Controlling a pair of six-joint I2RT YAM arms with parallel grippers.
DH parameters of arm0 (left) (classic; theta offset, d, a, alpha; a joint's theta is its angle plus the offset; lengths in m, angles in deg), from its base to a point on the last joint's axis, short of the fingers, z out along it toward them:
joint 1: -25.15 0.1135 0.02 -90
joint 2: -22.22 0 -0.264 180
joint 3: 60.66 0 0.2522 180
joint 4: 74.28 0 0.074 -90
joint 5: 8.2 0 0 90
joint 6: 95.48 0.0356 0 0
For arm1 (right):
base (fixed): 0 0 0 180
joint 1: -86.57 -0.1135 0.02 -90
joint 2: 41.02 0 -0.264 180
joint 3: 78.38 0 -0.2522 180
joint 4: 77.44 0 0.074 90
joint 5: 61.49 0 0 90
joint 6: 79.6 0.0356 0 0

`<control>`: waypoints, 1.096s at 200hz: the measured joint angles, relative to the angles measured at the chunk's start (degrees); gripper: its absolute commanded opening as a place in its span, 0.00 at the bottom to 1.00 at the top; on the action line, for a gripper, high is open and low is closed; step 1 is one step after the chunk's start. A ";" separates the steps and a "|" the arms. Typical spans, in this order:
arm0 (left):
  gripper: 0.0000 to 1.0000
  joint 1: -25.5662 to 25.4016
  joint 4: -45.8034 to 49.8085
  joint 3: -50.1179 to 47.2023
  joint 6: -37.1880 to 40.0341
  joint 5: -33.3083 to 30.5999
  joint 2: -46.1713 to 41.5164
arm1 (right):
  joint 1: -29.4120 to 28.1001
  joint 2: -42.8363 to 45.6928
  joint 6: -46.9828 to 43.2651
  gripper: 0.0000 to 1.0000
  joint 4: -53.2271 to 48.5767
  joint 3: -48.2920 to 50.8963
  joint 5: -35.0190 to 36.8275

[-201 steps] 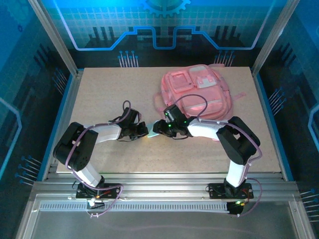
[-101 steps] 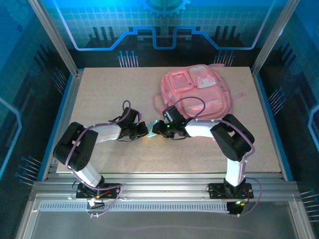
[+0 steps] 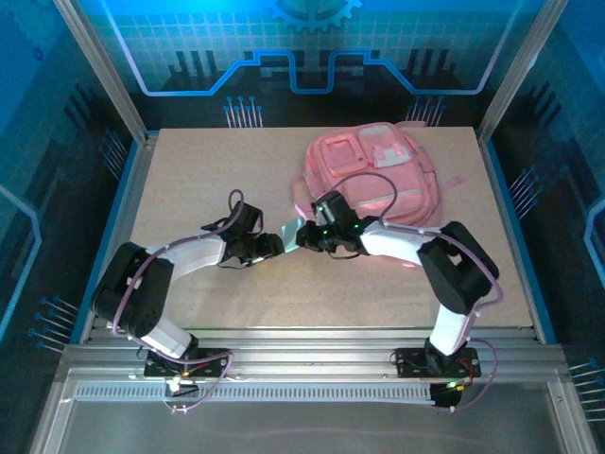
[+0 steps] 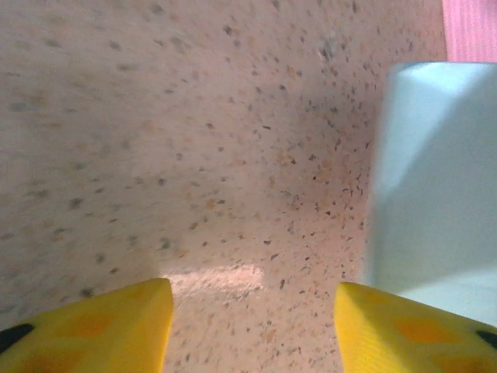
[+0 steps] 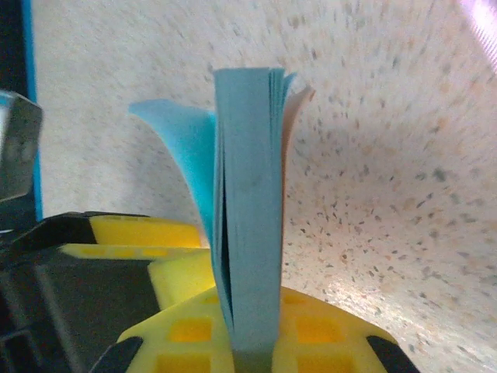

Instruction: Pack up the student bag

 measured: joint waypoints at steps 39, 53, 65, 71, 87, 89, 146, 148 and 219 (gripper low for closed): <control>0.61 -2.25 4.26 7.43 2.32 -5.75 -1.88 | 7.21 11.15 -4.37 0.00 -5.29 0.37 0.70; 0.62 -5.25 5.01 11.02 4.24 -8.76 -1.66 | 10.29 15.89 -6.25 0.00 -8.22 1.31 1.79; 0.62 -8.35 5.09 14.84 6.36 -10.69 -0.52 | 13.38 20.28 -7.89 0.00 -11.26 2.40 3.19; 0.62 -9.73 4.96 16.83 7.23 -11.32 0.39 | 15.08 22.47 -8.68 0.00 -12.96 2.97 3.82; 0.62 -13.11 4.57 22.64 10.16 -12.94 3.96 | 20.48 27.78 -10.43 0.00 -16.94 4.37 5.44; 0.62 -13.51 4.46 23.43 10.64 -13.11 4.57 | 21.00 28.24 -10.58 0.00 -17.27 4.52 5.64; 0.64 -23.08 6.54 47.63 26.03 -16.83 24.74 | 42.64 41.53 -16.02 0.00 -29.00 8.50 5.40; 0.64 -23.26 6.60 48.15 26.36 -16.85 25.11 | 43.28 41.79 -16.15 0.00 -29.20 8.68 5.14; 0.69 -25.81 12.28 67.28 43.80 -17.20 39.08 | 61.11 47.34 -17.33 0.00 -32.65 16.76 -7.74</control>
